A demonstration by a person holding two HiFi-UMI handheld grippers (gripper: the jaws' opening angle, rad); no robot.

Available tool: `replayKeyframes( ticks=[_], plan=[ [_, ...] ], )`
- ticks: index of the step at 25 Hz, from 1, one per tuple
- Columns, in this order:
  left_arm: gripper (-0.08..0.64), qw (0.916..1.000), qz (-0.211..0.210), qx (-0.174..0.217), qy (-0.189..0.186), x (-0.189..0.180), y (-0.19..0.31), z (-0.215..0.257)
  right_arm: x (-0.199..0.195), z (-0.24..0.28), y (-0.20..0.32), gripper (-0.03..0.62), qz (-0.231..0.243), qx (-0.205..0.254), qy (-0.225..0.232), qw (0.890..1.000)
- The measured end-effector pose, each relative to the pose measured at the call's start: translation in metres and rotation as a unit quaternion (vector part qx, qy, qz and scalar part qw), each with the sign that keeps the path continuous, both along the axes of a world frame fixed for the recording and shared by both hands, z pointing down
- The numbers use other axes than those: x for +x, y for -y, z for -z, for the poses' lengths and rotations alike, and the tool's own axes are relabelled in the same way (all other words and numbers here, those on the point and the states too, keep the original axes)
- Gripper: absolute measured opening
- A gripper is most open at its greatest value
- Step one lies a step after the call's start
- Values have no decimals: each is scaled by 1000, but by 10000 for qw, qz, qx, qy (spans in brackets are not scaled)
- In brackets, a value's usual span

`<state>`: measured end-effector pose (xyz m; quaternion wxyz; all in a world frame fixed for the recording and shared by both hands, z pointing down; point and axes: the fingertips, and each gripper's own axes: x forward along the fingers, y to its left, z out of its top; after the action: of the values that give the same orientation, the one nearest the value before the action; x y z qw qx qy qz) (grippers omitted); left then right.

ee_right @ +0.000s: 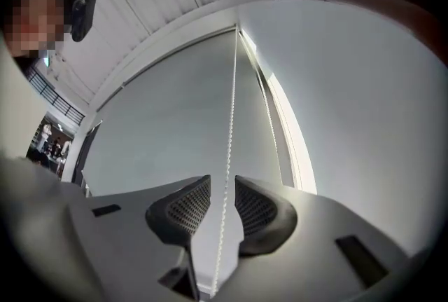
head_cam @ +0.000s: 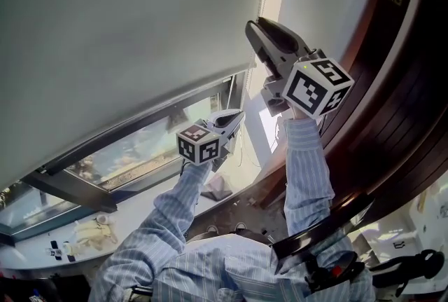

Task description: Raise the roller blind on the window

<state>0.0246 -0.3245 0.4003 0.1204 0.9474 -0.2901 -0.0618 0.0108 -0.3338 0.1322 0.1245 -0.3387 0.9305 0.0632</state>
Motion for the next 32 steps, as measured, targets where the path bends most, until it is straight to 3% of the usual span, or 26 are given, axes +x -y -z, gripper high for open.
replayKeyframes(
  ticks=[2, 4, 9, 13, 17, 22, 24, 27, 29, 32],
  plan=[
    [5, 10000, -17, 4, 8, 0, -1, 1, -3, 4, 6, 108, -111, 19, -155, 9998],
    [5, 10000, -28, 8, -12, 0, -2, 1, -5, 5, 9, 22, -170, 23, -190, 9997],
    [5, 9999, -82, -22, -113, 2, -4, -1, 5, 5, 2, 14, -120, 51, 417, 9990],
    [5, 9998, -101, -191, 26, 5, -4, -19, 5, -12, -1, 14, -438, 215, 274, 9984],
    [5, 9955, -22, -880, 353, -2, -3, -82, 3, -74, 9, 14, -565, -240, 10, 9981],
    [5, 9797, 59, -1672, 1107, -15, -7, -179, 3, -173, 13, 14, -635, -986, -200, 9929],
    [5, 9747, 29, -1710, 1439, -17, -9, -204, 2, -199, 14, 14, -657, -1239, -186, 9899],
    [6, 9718, 196, -1408, 1881, -22, -10, -219, 1, -214, 12, 14, -660, -1475, -18, 9869],
    [9, 9733, 369, -1385, 1792, -29, -14, -207, -1, -215, 11, 14, -653, -1499, -39, 9865],
    [15, 9883, 707, -932, 974, -48, -19, -143, -2, -214, 15, 14, -688, -1452, -226, 9867]
  ],
)
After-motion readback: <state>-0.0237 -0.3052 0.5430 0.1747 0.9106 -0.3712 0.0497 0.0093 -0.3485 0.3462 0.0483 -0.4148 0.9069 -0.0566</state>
